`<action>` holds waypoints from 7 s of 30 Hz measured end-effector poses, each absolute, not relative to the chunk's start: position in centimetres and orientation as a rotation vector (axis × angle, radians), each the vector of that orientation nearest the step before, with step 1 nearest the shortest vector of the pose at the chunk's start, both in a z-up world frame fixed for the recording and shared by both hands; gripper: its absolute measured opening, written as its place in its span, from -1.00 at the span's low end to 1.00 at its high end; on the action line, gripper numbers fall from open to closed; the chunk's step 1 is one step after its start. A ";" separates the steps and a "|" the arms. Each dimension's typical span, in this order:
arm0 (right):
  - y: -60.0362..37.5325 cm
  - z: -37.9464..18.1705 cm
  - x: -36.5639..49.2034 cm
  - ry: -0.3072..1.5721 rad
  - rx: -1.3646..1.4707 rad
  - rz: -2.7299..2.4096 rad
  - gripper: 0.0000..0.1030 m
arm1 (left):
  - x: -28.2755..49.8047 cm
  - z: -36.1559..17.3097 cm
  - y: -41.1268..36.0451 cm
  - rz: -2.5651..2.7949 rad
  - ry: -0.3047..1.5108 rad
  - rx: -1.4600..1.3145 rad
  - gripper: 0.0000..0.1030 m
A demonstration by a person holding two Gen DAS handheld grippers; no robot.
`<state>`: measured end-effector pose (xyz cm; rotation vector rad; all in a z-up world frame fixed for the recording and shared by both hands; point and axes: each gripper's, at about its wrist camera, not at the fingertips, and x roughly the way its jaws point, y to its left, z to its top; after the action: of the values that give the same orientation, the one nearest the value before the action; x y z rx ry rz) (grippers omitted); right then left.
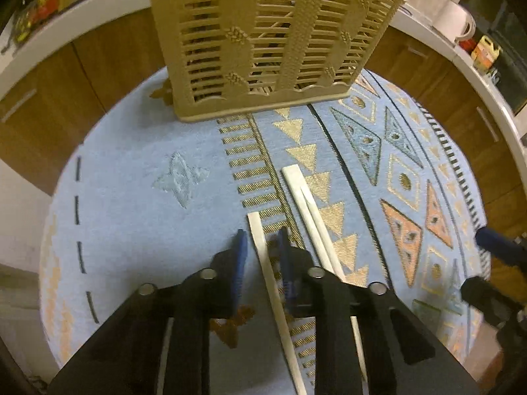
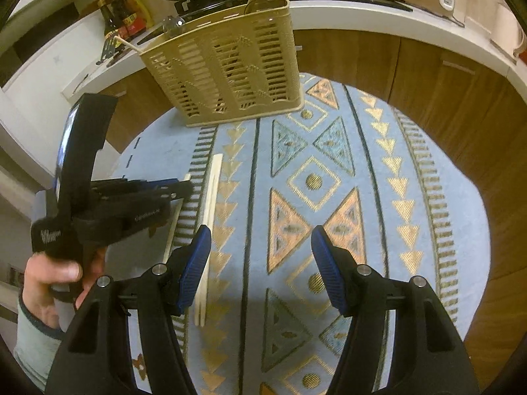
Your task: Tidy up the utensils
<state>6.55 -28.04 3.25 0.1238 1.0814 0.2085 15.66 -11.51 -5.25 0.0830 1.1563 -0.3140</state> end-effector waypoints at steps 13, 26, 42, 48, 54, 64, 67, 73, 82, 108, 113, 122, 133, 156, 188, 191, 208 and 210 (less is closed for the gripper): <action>-24.1 0.4 12.9 1.250 0.115 0.290 -0.30 | 16.1 -4.0 -7.6 -0.316 1.094 -0.066 -0.91; -18.7 -2.7 18.1 1.327 0.048 0.218 -0.33 | 16.2 -3.6 -2.0 -0.326 1.057 -0.172 -0.91; -16.0 -1.3 16.3 1.253 -0.037 0.244 -0.79 | 16.1 -2.3 -1.6 -0.360 0.972 -0.188 -0.91; -19.4 2.7 12.4 1.111 0.031 0.302 -0.79 | 14.5 0.1 -2.1 -0.403 0.894 -0.192 -0.91; -23.0 7.3 7.2 0.889 0.106 0.355 -0.78 | 12.6 3.1 -3.3 -0.462 0.790 -0.213 -0.91; -25.9 18.1 3.0 0.541 0.123 0.375 -0.79 | 9.1 11.8 -4.4 -0.528 0.499 -0.209 -0.91; -25.9 20.1 3.8 0.492 0.119 0.368 -0.79 | 8.7 15.1 -4.6 -0.521 0.391 -0.194 -0.91; -25.5 22.8 7.2 0.429 0.099 0.357 -0.79 | 8.8 19.7 -5.0 -0.485 0.219 -0.197 -0.91; -25.6 24.6 12.5 0.354 0.098 0.304 -0.79 | 10.8 21.4 -6.4 -0.340 0.005 -0.225 -0.91; -27.9 17.5 21.7 0.215 0.221 0.246 -0.79 | 20.9 13.9 -12.1 -0.158 -0.013 -0.205 -0.89; -28.0 16.1 21.9 0.234 0.261 0.253 -0.78 | 21.3 12.8 -11.7 -0.149 0.012 -0.182 -0.89; -28.0 16.4 20.3 0.284 0.260 0.282 -0.76 | 19.3 14.1 -10.0 -0.191 0.044 -0.218 -0.36; -28.6 18.6 14.8 0.287 0.243 0.282 -0.20 | 12.0 17.7 -8.1 -0.215 -0.012 -0.189 -0.09; -27.3 11.8 0.5 0.343 0.052 0.133 0.49 | 0.2 10.0 -6.5 -0.155 0.144 -0.137 0.60; -28.5 5.7 -0.4 0.303 0.050 -0.020 0.84 | 0.0 3.2 -8.8 -0.018 0.173 -0.029 0.84; -28.8 5.5 -0.1 0.316 0.060 -0.032 0.84 | 0.1 3.2 -8.5 -0.015 0.185 -0.040 0.84; -29.8 5.3 0.2 0.337 0.098 -0.049 0.84 | 0.9 2.6 -8.9 -0.006 0.240 -0.015 0.85; -29.8 5.4 0.2 0.337 0.099 -0.050 0.84 | 0.9 2.6 -9.0 -0.009 0.240 -0.012 0.85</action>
<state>0.23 -29.79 5.36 0.0985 0.3368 -0.0500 0.92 -9.01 2.61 -0.0125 0.2403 -0.0085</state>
